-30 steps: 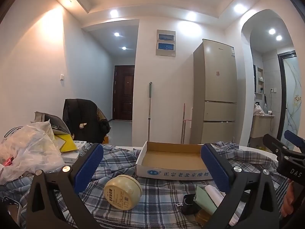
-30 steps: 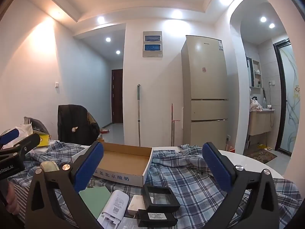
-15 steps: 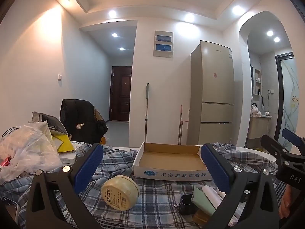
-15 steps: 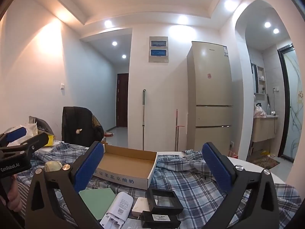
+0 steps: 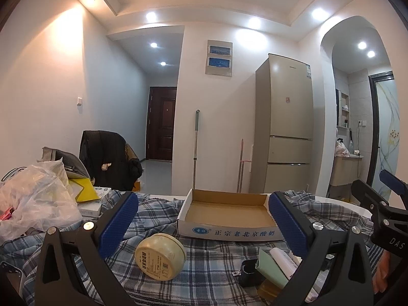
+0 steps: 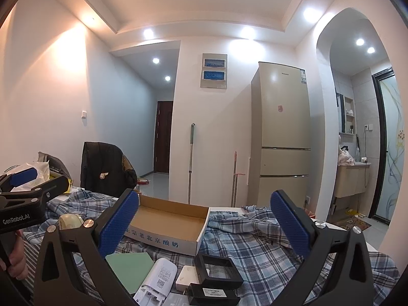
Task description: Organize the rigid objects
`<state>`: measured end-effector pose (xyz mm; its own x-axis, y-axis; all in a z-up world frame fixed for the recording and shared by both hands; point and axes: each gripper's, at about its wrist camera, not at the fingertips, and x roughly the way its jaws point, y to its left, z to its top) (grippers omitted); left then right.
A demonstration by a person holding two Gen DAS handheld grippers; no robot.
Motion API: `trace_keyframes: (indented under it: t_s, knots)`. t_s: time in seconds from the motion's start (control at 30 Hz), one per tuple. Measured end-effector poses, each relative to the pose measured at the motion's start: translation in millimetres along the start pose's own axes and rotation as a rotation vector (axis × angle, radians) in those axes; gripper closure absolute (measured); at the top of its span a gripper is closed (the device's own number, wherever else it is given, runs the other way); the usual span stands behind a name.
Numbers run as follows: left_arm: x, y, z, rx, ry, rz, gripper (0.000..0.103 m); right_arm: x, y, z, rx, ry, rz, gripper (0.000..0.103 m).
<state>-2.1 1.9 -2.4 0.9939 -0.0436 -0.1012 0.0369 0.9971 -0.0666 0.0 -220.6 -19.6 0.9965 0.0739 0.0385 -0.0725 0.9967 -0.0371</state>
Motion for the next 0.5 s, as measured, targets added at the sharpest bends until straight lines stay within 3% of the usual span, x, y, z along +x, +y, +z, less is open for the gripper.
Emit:
trace_keyframes:
  t_s: [0.13,0.5]
  knots:
    - [-0.8,-0.3,0.4,0.004,-0.007,0.002,0.000,7.7,-4.5,-0.6,0.018,0.040,0.002,0.000]
    - [-3.1,1.2,0.5,-0.002,0.000,0.002,0.000,2.9,-0.7,1.1,-0.004,0.024,-0.011,0.000]
